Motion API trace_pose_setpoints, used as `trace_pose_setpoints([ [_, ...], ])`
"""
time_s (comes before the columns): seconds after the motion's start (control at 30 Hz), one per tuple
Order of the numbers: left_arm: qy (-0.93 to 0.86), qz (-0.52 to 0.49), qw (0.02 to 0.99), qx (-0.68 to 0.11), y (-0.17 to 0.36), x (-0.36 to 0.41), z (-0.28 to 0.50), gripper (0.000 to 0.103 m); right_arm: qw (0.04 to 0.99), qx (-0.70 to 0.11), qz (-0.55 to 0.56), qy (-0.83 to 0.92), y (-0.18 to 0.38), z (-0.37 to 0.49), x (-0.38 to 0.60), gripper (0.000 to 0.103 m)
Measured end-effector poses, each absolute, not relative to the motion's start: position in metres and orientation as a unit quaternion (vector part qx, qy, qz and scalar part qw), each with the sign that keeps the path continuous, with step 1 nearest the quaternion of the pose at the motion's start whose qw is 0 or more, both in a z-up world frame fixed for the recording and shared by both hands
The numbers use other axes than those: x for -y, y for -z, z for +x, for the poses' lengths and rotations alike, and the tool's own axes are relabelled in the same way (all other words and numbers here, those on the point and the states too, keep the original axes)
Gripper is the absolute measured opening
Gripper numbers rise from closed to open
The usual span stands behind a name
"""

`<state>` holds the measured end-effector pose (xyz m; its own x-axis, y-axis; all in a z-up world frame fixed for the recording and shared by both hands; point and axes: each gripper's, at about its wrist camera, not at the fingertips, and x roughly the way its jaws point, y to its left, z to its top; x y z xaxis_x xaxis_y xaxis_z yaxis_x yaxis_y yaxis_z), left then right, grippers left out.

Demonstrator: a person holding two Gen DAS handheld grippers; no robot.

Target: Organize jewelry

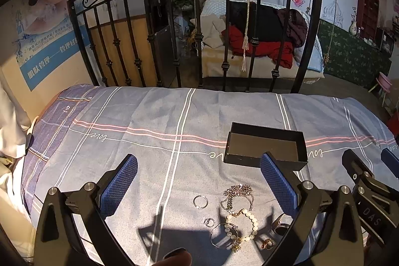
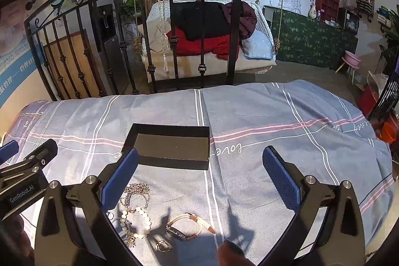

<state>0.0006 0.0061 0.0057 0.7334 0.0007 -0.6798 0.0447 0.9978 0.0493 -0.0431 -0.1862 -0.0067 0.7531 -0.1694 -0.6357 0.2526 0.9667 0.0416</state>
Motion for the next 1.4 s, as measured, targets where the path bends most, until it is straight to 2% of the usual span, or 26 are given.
trace_pose_setpoints([
  [0.5,0.000,0.031,0.928,-0.373,-0.008,-0.011,-0.024,0.097,0.938,-0.334,0.037,0.081,-0.011,-0.062,0.192,0.099],
  [0.9,-0.001,0.042,0.939,-0.342,-0.050,0.005,-0.071,0.097,0.950,-0.301,0.043,0.074,-0.061,-0.113,0.217,0.099],
  [1.4,0.008,0.046,0.949,-0.311,-0.081,0.009,-0.113,0.097,0.954,-0.284,0.067,0.065,-0.089,-0.153,0.225,0.099],
])
